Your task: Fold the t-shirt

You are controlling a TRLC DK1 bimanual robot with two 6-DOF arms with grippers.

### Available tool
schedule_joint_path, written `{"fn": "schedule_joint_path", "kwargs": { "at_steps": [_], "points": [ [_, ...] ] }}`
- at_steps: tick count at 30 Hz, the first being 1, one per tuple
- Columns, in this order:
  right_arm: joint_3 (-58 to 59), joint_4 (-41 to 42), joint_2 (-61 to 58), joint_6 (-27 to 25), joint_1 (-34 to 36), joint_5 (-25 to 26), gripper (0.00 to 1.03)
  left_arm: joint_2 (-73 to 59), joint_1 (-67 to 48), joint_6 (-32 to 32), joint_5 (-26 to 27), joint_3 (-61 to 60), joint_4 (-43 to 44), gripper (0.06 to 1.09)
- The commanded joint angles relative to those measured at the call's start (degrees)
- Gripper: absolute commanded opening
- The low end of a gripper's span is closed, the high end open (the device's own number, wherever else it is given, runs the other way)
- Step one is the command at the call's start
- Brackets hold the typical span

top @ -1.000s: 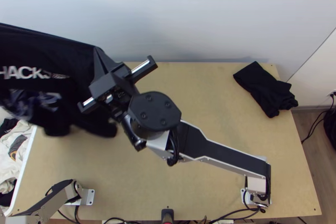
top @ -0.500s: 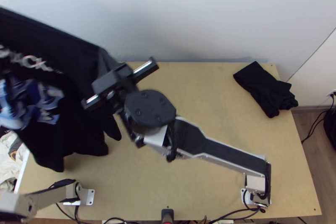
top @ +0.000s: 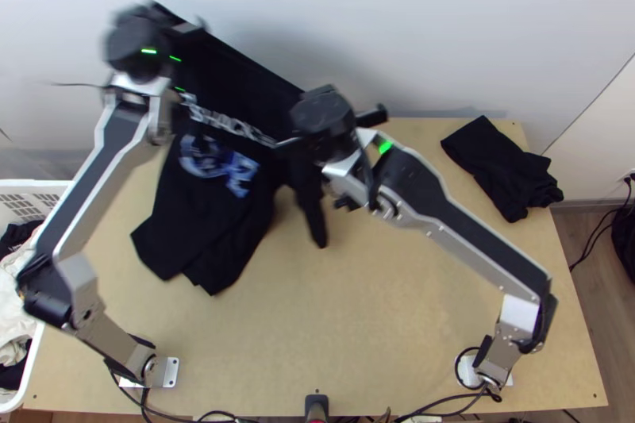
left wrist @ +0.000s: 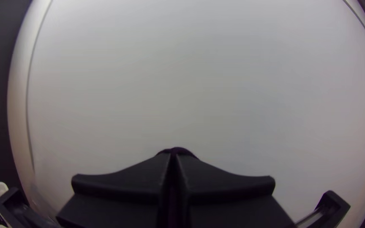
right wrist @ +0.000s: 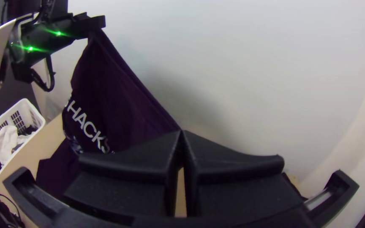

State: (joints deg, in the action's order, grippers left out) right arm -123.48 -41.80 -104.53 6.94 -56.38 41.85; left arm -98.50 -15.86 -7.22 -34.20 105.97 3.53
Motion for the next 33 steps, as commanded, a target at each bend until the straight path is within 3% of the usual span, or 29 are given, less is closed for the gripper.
{"fn": "schedule_joint_path", "kwargs": {
  "at_steps": [1, 5, 13, 15, 20, 21, 24, 25, 27, 31, 33],
  "points": [
    [10.28, -8.56, 4.86, 10.64, 9.71, -8.80, 0.03, -8.38, -7.96, -13.69, 8.27, 0.55, -14.16, 0.10],
    [15.38, -8.65, 7.32, 12.75, 14.72, -13.81, 0.03, -10.93, -10.25, -22.04, 14.86, 0.55, -22.60, 0.10],
    [29.17, -8.03, 13.74, 17.14, 22.81, -19.17, 0.03, -12.95, -15.08, -25.12, 19.52, 0.73, -26.82, 0.10],
    [32.25, -7.77, 14.97, 17.67, 23.77, -20.22, 0.03, -12.60, -15.26, -27.32, 21.19, 0.64, -29.11, 0.26],
    [35.15, -7.68, 16.11, 18.72, 25.79, -22.25, 0.03, -12.16, -15.61, -29.34, 25.49, 0.81, -31.92, 0.54],
    [34.89, -7.77, 15.76, 18.72, 26.23, -22.60, 0.09, -11.80, -15.70, -30.04, 26.72, 1.17, -32.89, 0.64],
    [34.01, -8.03, 14.71, 18.81, 27.82, -24.18, 0.50, -10.22, -16.05, -30.92, 31.12, 3.01, -36.66, 0.89],
    [33.74, -8.03, 14.18, 18.72, 28.34, -24.79, 0.60, -9.34, -16.31, -31.71, 31.56, 3.19, -37.81, 1.05],
    [33.22, -8.12, 13.74, 18.81, 29.31, -24.97, 0.68, -7.94, -16.66, -31.98, 33.58, 3.80, -40.27, 1.05],
    [33.57, -9.61, 15.50, 21.10, 30.36, -25.32, 0.96, -4.16, -16.31, -29.78, 37.01, 3.71, -47.65, 1.05],
    [34.10, -10.14, 17.08, 21.10, 30.63, -25.59, 0.99, -1.78, -15.43, -27.58, 38.77, 1.87, -51.61, 1.05]
  ]
}}
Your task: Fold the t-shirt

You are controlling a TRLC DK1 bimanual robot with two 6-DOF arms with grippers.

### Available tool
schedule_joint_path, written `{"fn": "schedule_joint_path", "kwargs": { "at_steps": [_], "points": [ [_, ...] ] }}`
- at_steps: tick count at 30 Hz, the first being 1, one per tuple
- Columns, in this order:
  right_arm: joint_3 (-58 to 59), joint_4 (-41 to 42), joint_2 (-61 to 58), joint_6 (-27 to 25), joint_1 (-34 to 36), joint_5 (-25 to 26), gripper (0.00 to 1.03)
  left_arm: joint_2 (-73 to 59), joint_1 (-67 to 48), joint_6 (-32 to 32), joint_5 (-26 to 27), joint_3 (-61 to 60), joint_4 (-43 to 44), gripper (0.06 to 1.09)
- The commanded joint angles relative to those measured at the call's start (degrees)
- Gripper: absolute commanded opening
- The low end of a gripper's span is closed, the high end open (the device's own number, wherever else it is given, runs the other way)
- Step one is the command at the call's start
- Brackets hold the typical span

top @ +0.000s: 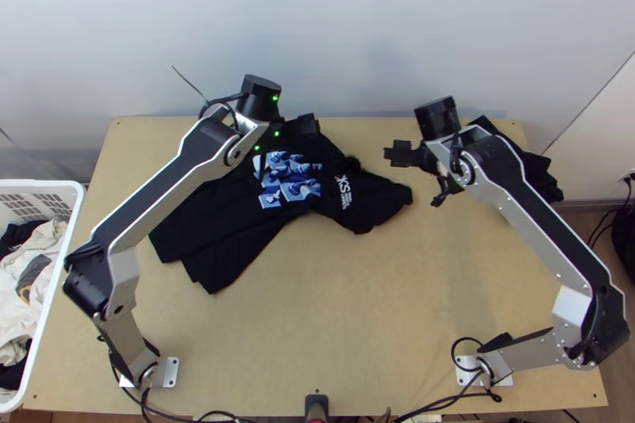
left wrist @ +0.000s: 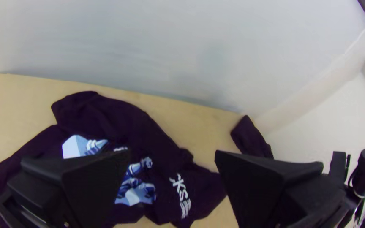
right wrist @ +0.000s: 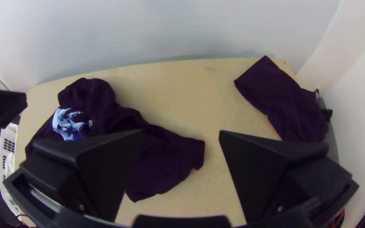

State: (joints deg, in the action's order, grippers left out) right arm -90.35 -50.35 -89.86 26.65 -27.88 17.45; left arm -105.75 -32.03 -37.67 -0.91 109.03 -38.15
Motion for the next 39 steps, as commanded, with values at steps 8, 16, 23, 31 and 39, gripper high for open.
{"fn": "schedule_joint_path", "kwargs": {
  "at_steps": [8, 16, 23, 31, 39],
  "points": [
    [4.65, -3.44, 9.01, -1.43, 4.59, -1.11, 0.99, 18.66, 4.26, 10.07, 7.50, -19.74, -14.06, 1.04],
    [8.87, -3.18, 13.22, -3.80, 3.18, -1.11, 0.99, 27.36, 4.87, 14.64, 7.41, -35.21, -14.06, 1.04],
    [8.43, -3.00, 14.02, -3.01, 3.01, -1.19, 0.99, 32.10, 4.08, 14.47, 4.42, -40.92, -15.90, 1.04],
    [9.05, -3.00, 13.22, -3.01, 0.37, -1.19, 0.99, 37.29, 3.03, 18.86, 3.10, -50.94, -22.14, 1.03],
    [6.85, -2.30, 9.97, -3.01, -0.69, -1.19, 0.99, 37.55, -2.51, 20.36, -4.45, -61.40, -22.41, 1.03]
  ]
}}
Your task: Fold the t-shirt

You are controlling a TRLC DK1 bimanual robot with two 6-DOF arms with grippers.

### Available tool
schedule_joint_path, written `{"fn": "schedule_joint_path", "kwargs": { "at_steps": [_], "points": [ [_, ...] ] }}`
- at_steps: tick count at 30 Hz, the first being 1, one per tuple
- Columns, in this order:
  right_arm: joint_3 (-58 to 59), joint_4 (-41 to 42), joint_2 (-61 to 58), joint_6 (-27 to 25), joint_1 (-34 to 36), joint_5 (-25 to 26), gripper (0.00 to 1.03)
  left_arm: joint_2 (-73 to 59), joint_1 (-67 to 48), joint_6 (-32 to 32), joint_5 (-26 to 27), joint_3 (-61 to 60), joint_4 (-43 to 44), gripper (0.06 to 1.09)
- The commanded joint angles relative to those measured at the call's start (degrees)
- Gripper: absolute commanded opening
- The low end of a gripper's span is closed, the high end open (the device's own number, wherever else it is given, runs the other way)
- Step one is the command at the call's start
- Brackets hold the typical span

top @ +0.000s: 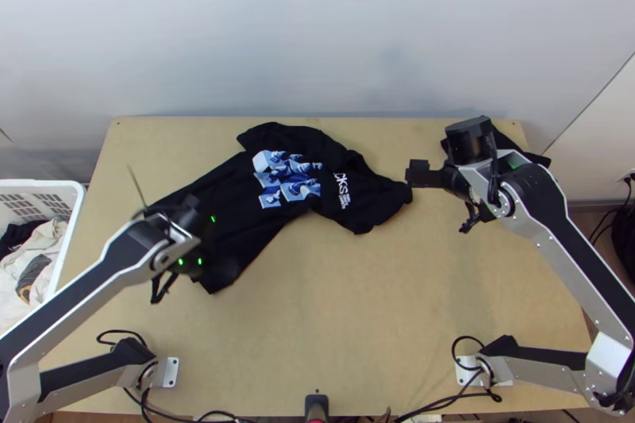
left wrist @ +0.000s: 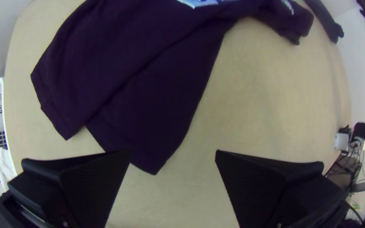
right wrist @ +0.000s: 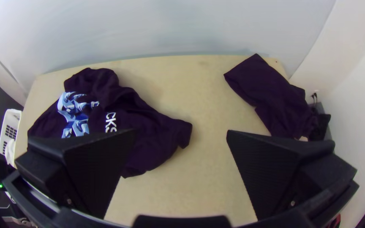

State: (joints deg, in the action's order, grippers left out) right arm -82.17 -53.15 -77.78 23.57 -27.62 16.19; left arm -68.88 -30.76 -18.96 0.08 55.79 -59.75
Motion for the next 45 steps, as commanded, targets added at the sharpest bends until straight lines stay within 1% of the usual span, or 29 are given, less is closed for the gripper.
{"fn": "schedule_joint_path", "kwargs": {
  "at_steps": [1, 5, 8, 9, 10, 11, 12, 17, 22, 25, 27, 28, 29, 30, 34, 35, 39, 42, 45],
  "points": [
    [-1.50, 0.59, -2.47, 0.07, -1.12, 0.07, 0.99, 0.50, -4.04, 1.82, -5.53, -8.50, -1.25, 1.03],
    [-1.41, 0.67, -2.73, 0.25, -2.09, -0.01, 0.99, 0.50, -3.95, 1.82, -5.61, -9.21, -1.95, 1.03],
    [-0.71, 0.67, -2.55, 0.25, -2.09, -0.01, 0.99, 0.59, -4.04, 0.59, -5.53, -10.09, -1.95, 1.03],
    [-0.45, 0.67, -2.47, 0.16, -2.09, -0.01, 0.99, 0.50, -4.30, 0.06, -5.44, -10.26, -1.95, 1.02],
    [-0.18, 0.67, -2.38, 0.07, -2.09, -0.01, 0.99, 0.42, -4.83, -0.64, -5.44, -10.26, -2.04, 0.99],
    [-0.01, 0.67, -2.29, 0.07, -2.00, -0.01, 0.99, 0.42, -5.01, -1.34, -5.09, -10.00, -2.04, 0.97],
    [0.08, 0.67, -2.29, 0.07, -2.00, -0.01, 0.99, 0.42, -5.10, -1.78, -4.38, -9.65, -2.13, 0.97],
    [0.34, 0.67, -2.11, 0.25, -2.18, -0.01, 0.99, -1.96, -5.62, -2.40, -4.03, -9.56, -2.22, 0.97],
    [0.70, 0.67, -1.50, 0.16, -2.09, -0.01, 0.99, -4.95, -4.92, -3.54, -4.12, -10.17, 1.74, 0.97],
    [1.49, 0.67, -0.71, 0.16, -2.09, -0.01, 0.99, -6.62, -4.66, -4.15, -4.12, -11.76, 6.31, 0.86],
    [1.84, 0.67, -0.27, 0.16, -2.09, -0.01, 0.99, -7.06, -3.78, -4.59, -4.03, -13.16, 9.56, 0.81],
    [2.01, 0.67, -0.01, 0.16, -2.09, -0.01, 0.99, -7.23, -3.60, -4.77, -4.03, -13.51, 10.44, 0.77],
    [2.10, 0.59, 0.08, 0.07, -2.09, -0.01, 0.99, -7.41, -3.43, -4.95, -4.03, -13.87, 11.49, 0.70],
    [2.28, 0.50, 0.26, -0.02, -2.09, -0.01, 0.99, -7.41, -3.07, -5.03, -4.12, -14.04, 12.29, 0.62],
    [2.54, 0.50, 0.35, -0.02, -2.09, -0.01, 0.99, -9.16, -1.05, -3.89, -4.56, -13.87, 13.95, 0.18],
    [2.54, 0.50, 0.35, -0.02, -2.18, -0.01, 0.99, -9.87, -0.44, -2.84, -4.82, -13.51, 13.95, 0.10],
    [2.72, 0.50, 0.26, -0.11, -3.06, -0.19, 0.99, -8.37, 1.32, -2.04, -5.79, -12.72, 13.69, 0.10],
    [3.68, 0.32, 0.26, -0.11, -4.11, -1.95, 0.99, -4.86, 3.78, -2.57, -5.61, -10.09, 13.16, 0.10],
    [5.09, 0.32, 0.17, -0.02, -6.66, -2.21, 0.99, -1.61, 6.51, -3.28, -5.44, -6.83, 12.99, 0.10]
  ]
}}
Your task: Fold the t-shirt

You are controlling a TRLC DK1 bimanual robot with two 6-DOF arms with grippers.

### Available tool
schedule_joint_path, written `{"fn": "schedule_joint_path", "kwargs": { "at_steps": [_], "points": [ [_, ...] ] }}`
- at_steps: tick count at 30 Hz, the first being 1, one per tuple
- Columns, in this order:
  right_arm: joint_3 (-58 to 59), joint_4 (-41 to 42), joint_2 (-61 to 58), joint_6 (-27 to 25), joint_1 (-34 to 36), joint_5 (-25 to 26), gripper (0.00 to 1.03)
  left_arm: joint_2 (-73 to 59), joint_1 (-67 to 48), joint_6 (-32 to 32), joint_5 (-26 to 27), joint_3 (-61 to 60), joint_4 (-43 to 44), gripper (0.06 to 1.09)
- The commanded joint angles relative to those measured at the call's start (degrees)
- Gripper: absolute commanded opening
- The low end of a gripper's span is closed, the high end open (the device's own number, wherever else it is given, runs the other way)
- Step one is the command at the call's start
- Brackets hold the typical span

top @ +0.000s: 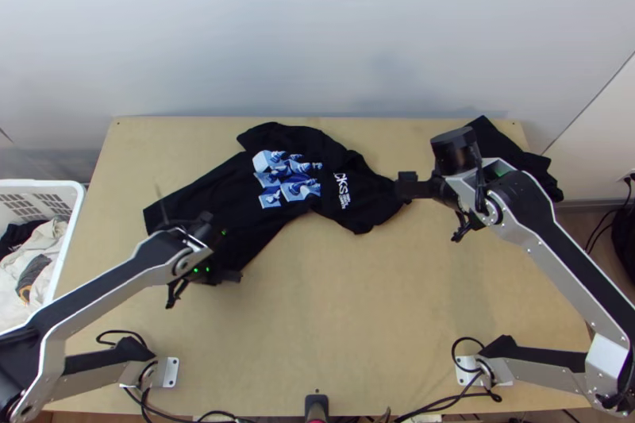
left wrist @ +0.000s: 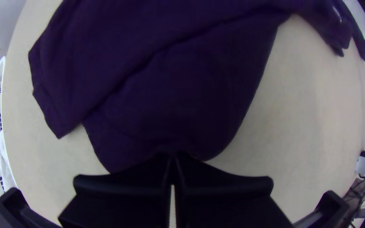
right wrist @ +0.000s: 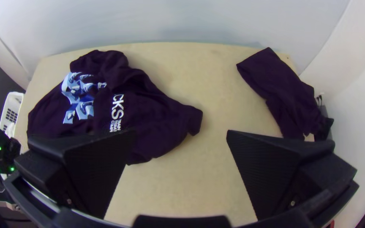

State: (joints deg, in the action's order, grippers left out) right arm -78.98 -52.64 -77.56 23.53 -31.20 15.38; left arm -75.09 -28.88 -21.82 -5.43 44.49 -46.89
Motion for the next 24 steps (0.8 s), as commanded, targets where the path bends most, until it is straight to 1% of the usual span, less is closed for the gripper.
{"fn": "schedule_joint_path", "kwargs": {
  "at_steps": [1, 4, 11, 15, 20, 24],
  "points": [
    [2.52, -0.09, -0.22, 0.03, -3.78, -1.75, 0.99, 5.22, 5.42, -0.50, 0.16, 5.70, 0.05, 0.10],
    [4.62, -0.36, -1.28, -0.15, -6.42, -2.37, 0.99, 6.27, 7.44, -0.59, 0.33, 9.21, -1.18, 0.10],
    [8.14, 1.14, -6.99, 3.28, -11.95, -11.86, 0.99, 6.62, 10.34, -1.64, 0.60, 14.92, -3.64, 0.10],
    [7.96, 2.63, -13.23, 3.80, -13.80, -14.85, 0.96, 6.89, 12.01, -1.64, 0.60, 15.36, -3.82, 0.10],
    [7.44, 6.50, -18.94, 4.16, -13.89, -17.05, 0.96, 7.06, 14.03, -1.29, 0.60, 14.92, -3.91, 0.10],
    [6.47, 8.08, -23.51, 4.16, -13.45, -17.40, 0.96, 6.27, 14.65, -1.12, 0.60, 14.48, -3.82, 0.10]
  ]
}}
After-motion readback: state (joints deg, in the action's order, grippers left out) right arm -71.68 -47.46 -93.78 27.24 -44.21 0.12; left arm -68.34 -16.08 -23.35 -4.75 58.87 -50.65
